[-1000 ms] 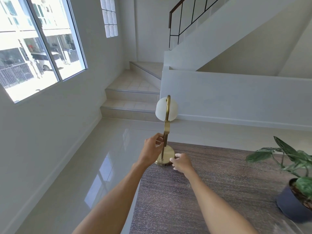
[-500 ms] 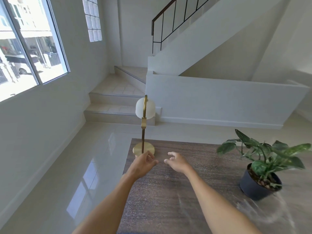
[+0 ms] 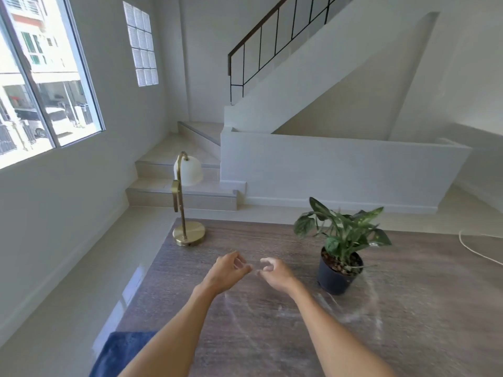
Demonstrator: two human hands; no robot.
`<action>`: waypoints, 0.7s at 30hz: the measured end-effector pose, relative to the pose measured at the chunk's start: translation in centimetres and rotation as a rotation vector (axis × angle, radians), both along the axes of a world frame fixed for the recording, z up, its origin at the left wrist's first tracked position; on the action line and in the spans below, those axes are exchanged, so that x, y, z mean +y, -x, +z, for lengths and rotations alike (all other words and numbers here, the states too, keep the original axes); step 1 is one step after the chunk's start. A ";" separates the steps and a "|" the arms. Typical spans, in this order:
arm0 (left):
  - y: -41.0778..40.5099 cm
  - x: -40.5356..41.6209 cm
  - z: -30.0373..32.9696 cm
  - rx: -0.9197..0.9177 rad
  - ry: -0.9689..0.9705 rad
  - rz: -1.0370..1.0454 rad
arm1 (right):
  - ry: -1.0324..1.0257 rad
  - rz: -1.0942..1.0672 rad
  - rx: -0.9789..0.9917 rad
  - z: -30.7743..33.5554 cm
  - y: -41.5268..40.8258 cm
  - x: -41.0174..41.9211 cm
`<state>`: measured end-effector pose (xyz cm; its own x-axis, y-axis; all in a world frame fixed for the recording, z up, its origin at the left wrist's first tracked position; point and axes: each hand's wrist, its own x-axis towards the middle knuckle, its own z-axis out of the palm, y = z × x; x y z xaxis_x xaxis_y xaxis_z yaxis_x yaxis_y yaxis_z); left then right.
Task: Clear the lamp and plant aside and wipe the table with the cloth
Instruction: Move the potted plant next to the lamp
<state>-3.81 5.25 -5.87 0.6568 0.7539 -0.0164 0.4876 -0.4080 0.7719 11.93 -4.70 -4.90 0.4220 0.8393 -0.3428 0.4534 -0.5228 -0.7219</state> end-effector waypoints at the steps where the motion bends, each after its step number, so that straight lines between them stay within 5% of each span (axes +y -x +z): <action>1: -0.9 -1.4 0.0 0.004 -0.007 -0.003 | 0.006 0.006 0.013 -0.1 -0.7 -1.4; 13: -8.4 -13.6 -1.5 0.040 0.022 -0.063 | 0.016 -0.080 0.238 -0.9 -8.8 -16.1; 21: -13.2 -17.6 -1.0 0.063 0.108 -0.091 | -0.015 -0.246 0.219 -0.3 -14.8 -21.7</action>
